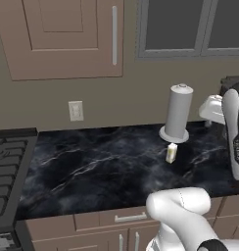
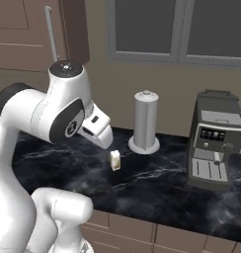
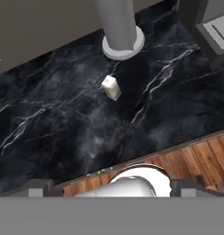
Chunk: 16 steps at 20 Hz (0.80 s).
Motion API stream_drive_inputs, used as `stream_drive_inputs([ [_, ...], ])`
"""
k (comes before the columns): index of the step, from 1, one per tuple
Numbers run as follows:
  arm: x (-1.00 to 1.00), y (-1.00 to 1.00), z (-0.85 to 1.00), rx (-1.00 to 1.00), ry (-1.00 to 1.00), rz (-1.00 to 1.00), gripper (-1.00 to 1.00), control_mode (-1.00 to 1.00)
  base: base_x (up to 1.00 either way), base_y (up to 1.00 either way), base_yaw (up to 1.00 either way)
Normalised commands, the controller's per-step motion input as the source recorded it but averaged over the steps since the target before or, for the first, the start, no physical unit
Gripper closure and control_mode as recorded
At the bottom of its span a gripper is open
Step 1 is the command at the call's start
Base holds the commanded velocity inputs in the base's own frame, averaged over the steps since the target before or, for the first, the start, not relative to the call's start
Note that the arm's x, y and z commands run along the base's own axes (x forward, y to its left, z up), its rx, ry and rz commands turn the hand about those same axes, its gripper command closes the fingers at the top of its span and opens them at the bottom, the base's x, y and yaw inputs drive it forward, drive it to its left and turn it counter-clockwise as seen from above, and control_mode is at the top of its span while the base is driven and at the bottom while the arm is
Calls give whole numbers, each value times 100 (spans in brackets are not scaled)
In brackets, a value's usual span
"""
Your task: Move the drinks to the dining counter.
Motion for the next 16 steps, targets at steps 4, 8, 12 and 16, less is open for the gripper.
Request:
stream_drive_inputs([
  [4,18,0,-28,1,6,-18,-100,-100,0,0,0],
  [8,48,0,-19,0,13,-19,-100,-100,0,0,0],
  [12,46,0,-23,0,10,-12,-100,-100,0,0,0],
  [16,41,0,-11,3,9,-4,-100,-100,0,0,0],
])
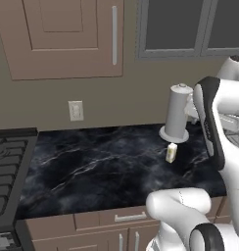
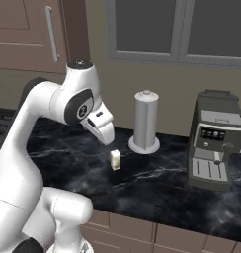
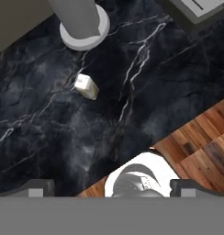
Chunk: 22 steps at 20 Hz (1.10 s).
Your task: Move the drinks to the dining counter.
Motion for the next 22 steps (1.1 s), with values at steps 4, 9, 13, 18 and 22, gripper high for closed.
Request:
stream_drive_inputs([
  [4,49,0,-28,4,13,0,-100,-100,0,0,0],
  [9,42,0,-32,5,13,0,-100,-100,0,0,0],
  [13,23,0,-23,1,8,0,-100,-100,0,0,0],
  [18,17,0,-22,1,5,0,-100,-100,0,0,0],
  [22,18,0,-21,0,0,0,-100,-100,0,0,0],
])
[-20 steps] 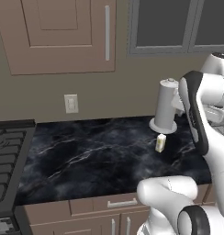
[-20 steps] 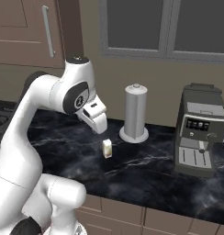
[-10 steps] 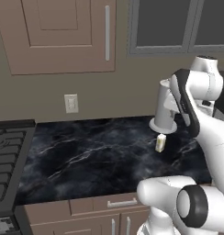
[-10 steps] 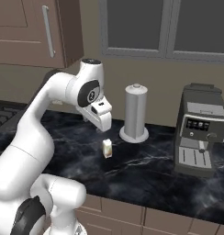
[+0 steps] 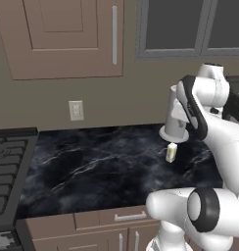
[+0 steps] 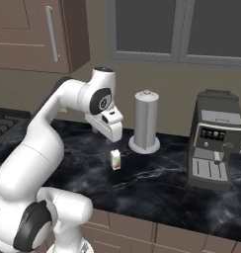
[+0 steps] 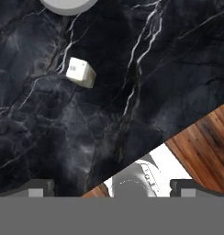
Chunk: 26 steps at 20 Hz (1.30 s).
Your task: Move the drinks to the dining counter.
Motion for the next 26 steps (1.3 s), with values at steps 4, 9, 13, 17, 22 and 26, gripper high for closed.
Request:
stream_drive_inputs([
  [4,20,0,-34,0,0,0,-100,-100,0,0,0],
  [9,17,0,-42,0,0,0,-100,-100,0,0,0],
  [13,16,0,-35,-1,0,0,-100,-100,0,0,0],
  [17,10,0,-28,0,0,0,-100,-100,0,0,0],
  [22,13,0,-23,0,0,0,-100,-100,0,0,0],
  [26,18,0,-18,-2,0,0,-100,-100,0,0,0],
])
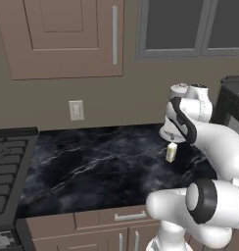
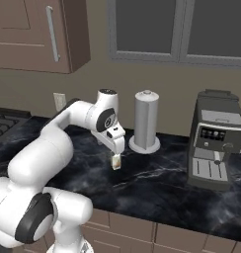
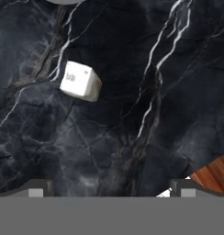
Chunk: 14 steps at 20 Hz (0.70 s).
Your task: Move the drinks to the dining counter.
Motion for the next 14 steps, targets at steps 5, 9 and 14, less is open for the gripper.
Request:
stream_drive_inputs([
  [5,26,0,-15,-1,0,0,-100,-100,0,0,0],
  [9,25,0,-6,0,0,0,-100,-100,0,0,0],
  [14,30,0,-2,0,0,0,-100,-100,0,0,0],
])
